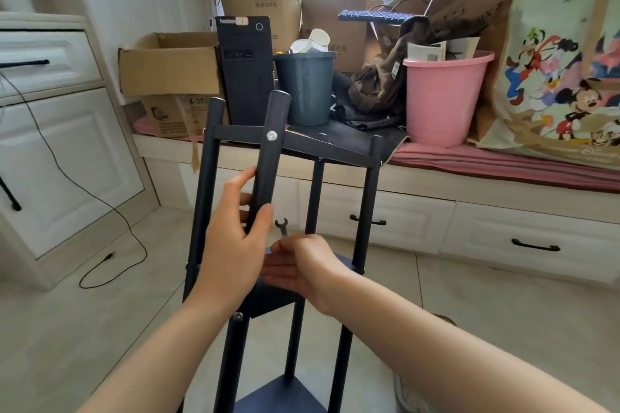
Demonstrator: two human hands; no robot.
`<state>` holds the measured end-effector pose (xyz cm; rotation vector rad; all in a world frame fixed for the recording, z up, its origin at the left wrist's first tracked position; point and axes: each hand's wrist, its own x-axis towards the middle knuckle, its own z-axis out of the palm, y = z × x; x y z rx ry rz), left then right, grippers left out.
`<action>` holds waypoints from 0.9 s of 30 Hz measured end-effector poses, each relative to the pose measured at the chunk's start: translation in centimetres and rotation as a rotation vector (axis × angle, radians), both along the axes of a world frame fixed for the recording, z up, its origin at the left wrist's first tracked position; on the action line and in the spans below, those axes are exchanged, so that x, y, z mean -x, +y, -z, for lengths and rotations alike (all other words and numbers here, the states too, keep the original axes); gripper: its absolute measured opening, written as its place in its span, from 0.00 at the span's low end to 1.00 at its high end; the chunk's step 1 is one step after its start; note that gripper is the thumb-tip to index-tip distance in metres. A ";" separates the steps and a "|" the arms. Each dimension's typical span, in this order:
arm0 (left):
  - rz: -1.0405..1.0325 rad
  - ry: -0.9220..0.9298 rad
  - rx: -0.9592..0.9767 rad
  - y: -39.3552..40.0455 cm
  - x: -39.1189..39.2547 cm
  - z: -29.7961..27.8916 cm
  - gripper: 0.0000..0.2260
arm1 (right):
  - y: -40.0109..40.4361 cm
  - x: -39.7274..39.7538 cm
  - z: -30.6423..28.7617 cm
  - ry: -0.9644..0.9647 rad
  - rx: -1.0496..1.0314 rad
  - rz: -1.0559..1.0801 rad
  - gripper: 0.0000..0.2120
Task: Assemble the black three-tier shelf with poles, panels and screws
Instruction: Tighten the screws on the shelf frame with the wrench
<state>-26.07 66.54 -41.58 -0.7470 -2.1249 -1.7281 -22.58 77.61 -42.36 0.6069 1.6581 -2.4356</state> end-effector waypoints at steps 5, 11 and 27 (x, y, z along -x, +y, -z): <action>-0.038 -0.069 -0.002 -0.2 0.3 -0.3 0.11 | -0.1 -1.4 -0.4 -0.010 0.031 -0.026 0.11; 0.067 -0.177 0.011 -0.7 1.4 -0.1 0.08 | -0.6 -1.8 -0.6 0.019 0.024 -0.053 0.12; -0.384 -0.269 -0.052 -4.3 5.5 0.9 0.13 | -3.0 -1.8 1.5 0.011 0.029 0.135 0.14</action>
